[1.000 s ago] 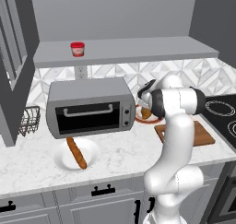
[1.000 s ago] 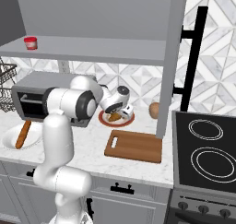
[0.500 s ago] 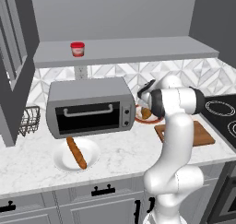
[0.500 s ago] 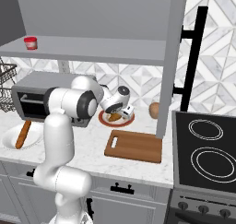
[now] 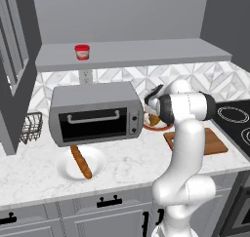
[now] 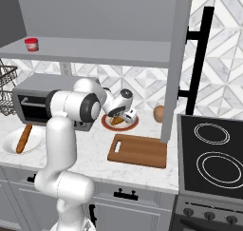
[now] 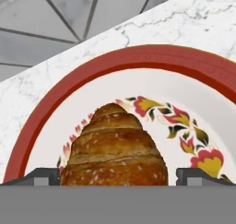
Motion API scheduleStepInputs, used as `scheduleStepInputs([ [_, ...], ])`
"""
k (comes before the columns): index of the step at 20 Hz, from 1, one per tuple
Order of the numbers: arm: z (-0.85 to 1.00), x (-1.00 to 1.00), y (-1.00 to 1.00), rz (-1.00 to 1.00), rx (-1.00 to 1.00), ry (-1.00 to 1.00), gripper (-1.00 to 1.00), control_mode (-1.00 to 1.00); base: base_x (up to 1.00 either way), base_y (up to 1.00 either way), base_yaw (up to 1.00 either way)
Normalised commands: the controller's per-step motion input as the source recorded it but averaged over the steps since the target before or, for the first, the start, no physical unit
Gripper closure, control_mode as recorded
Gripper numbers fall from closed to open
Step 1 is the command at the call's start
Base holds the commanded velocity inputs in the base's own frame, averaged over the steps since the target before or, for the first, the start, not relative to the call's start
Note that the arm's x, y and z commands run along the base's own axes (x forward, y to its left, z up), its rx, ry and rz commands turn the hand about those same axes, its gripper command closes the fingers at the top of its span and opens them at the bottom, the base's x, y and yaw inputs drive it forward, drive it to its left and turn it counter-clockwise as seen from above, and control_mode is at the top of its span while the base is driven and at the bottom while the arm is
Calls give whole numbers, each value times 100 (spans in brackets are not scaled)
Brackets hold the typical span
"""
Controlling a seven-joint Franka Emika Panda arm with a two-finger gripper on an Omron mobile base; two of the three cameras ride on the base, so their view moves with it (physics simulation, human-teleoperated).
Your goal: From the different types of pastries on the counter, select a croissant and place it on the cutting board. Then retrieve a jar of jam from the cabinet and place it alongside the croissant on the cutting board.
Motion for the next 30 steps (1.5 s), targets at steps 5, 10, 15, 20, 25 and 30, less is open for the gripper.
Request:
scheduleStepInputs([
  [5,0,0,5,0,0,0,-100,-100,0,0,0],
  [10,0,0,8,0,1,0,100,-100,0,0,0],
  [15,0,0,0,0,0,0,100,-100,0,0,0],
  [20,0,-3,-9,0,2,0,100,-100,0,0,0],
  [25,7,-12,-26,0,7,-1,100,-100,0,0,0],
  [30,26,-10,-12,0,7,-4,100,-100,0,0,0],
])
